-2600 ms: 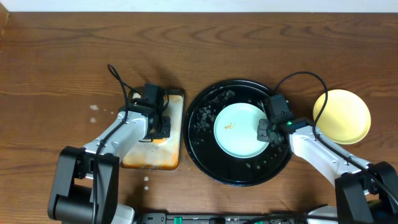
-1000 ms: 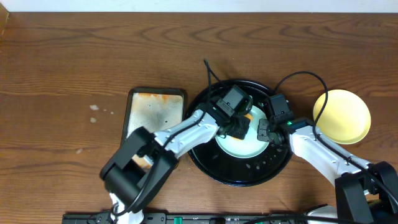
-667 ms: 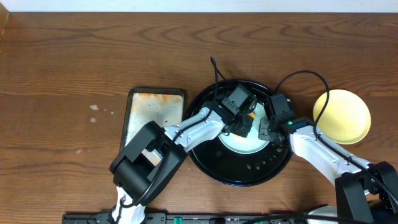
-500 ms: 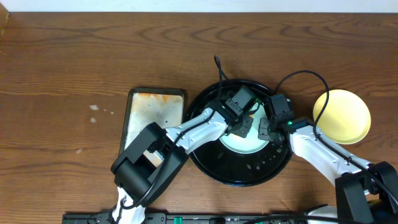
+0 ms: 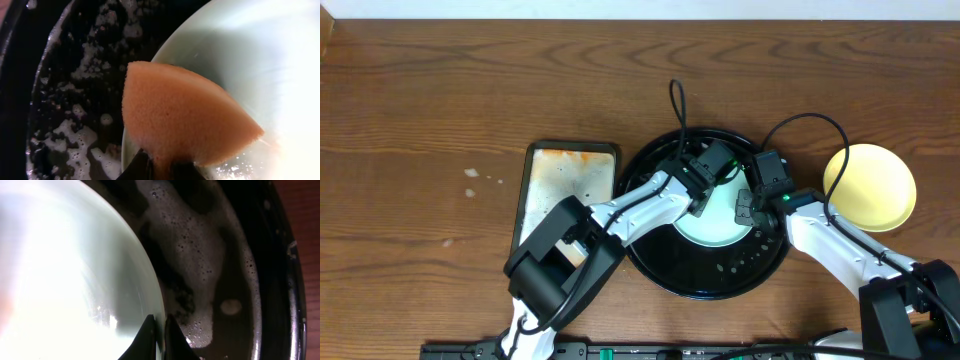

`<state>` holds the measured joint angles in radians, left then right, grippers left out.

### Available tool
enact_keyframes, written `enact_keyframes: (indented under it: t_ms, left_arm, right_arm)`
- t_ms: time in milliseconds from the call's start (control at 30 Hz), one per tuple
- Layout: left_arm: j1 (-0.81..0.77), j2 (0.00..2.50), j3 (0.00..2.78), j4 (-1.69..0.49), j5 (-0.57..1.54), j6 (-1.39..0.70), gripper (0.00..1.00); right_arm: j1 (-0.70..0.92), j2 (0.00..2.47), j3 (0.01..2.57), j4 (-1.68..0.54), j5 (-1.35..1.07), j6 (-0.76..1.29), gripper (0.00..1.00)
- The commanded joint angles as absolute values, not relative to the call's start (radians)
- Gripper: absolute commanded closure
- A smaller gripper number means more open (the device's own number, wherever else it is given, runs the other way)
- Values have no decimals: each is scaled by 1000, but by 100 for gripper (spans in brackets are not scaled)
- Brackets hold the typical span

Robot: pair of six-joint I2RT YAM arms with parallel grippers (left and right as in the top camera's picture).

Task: Clean dirty plates on tray and stack at the side
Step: 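Scrub the blue plate held by the right gripper with the sponge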

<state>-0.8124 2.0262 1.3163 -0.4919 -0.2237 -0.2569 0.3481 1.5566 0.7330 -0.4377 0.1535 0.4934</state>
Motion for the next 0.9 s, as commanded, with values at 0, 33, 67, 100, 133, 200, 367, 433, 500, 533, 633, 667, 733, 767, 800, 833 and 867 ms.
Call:
enact_keyframes:
  t_ms: [0,33,67,100,133,200,367,433,500,533,633,667,733,767,800,833,867]
  left_arm:
    - [-776,2083,1320,-589,-395,-237,89]
    - [-776,2073,1341,-608,-395,-239,89]
    - [-776,2067,1354,-621,-395,-245,89]
    - [-773,2058,1373,-640,-395,-257,89]
    - [-770,2049,1389,-656,-395,-273,89]
    - [-761,2031,1412,-682,-394,-316,88]
    - [-711,1936,1424,-743,-368,-392,85]
    - [-689,1897,1424,-764,-345,-402,85]
    - [-657,1850,1424,-786,-310,-408,84]
    - [-640,1828,1424,-799,-294,-408,83]
    - [-577,1763,1423,-853,-242,-421,83]
    - [-554,1745,1423,-870,-228,-421,83]
    - [-508,1715,1423,-904,-215,-421,76]
    - [-479,1699,1423,-923,-215,-421,75]
    - [-453,1688,1423,-939,-212,-420,75]
    - [-420,1677,1423,-956,-191,-409,75]
    - [-392,1670,1423,-966,-158,-384,75]
  right_arm:
    - [335,1573,719,-464,175,500,98]
    - [335,1573,719,-464,175,500,98]
    - [335,1573,719,-464,176,500,98]
    - [335,1573,719,-464,176,500,98]
    - [335,1573,719,-464,175,500,98]
    - [335,1573,719,-464,175,500,98]
    - [335,1573,719,-464,175,500,98]
    - [335,1573,719,-464,175,500,98]
    - [335,1573,719,-464,176,500,98]
    - [335,1573,719,-463,176,500,99]
    - [335,1573,720,-456,176,484,99]
    - [335,1572,721,-452,176,463,99]
    - [335,1565,728,-453,176,414,99]
    - [335,1555,733,-454,176,381,99]
    - [335,1545,738,-456,176,353,99]
    - [335,1529,743,-457,176,315,99]
    - [335,1511,749,-461,176,286,99]
